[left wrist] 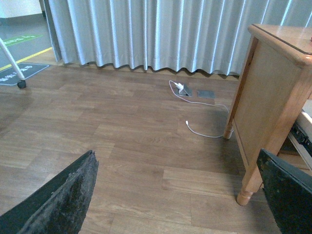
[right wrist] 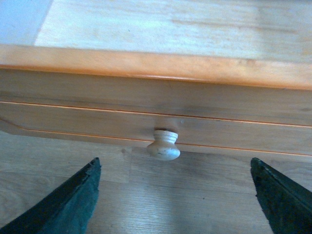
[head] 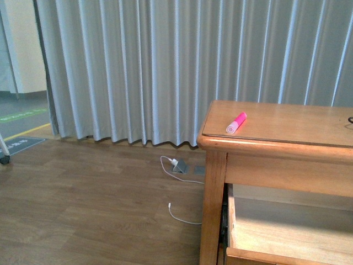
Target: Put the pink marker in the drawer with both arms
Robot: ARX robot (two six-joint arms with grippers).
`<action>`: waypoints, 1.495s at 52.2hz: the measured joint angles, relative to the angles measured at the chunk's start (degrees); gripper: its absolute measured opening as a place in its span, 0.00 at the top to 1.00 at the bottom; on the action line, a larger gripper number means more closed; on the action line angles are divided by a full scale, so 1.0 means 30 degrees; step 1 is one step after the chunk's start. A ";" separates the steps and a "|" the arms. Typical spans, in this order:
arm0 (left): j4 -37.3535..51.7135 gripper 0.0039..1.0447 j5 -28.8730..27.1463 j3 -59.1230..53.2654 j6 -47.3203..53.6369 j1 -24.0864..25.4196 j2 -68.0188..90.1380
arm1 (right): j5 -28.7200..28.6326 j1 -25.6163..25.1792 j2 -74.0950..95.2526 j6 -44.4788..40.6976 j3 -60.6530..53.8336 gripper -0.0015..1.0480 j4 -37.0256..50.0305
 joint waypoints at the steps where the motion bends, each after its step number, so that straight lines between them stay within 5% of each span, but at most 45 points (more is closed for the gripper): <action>1: 0.0000 0.06 0.0000 0.0000 0.0000 0.0000 0.0000 | -0.0168 0.0000 -0.0962 0.0138 0.0000 0.06 -0.0750; 16: 0.0000 0.06 0.0000 0.0000 0.0000 0.0000 0.0000 | -0.2397 -0.1960 -1.2473 0.0481 0.0590 0.08 -0.9122; 26: 0.0000 0.06 0.0007 0.0000 0.0000 0.0000 0.0000 | -0.3402 -0.3891 -1.5868 -0.0051 0.0525 0.08 -1.0338; 38: 0.0000 0.06 0.0007 0.0000 0.0000 0.0000 0.0000 | -0.3235 -0.3978 -1.6174 -0.0255 0.0437 0.08 -1.0229; 43: 0.0000 0.06 -0.0022 0.0000 0.0000 0.0000 0.0007 | -0.2455 -0.2943 -1.9365 -0.1982 -0.1880 0.27 -0.6375; 64: 0.0000 0.06 0.0022 0.0000 0.0000 0.0000 0.0000 | -0.2390 -0.2841 -2.0793 -0.2936 -0.3009 0.98 -0.5807; 78: 0.0000 0.06 0.0007 0.0000 0.0000 0.0000 0.0000 | -0.2375 -0.2841 -2.1624 -0.2987 -0.3963 0.98 -0.5690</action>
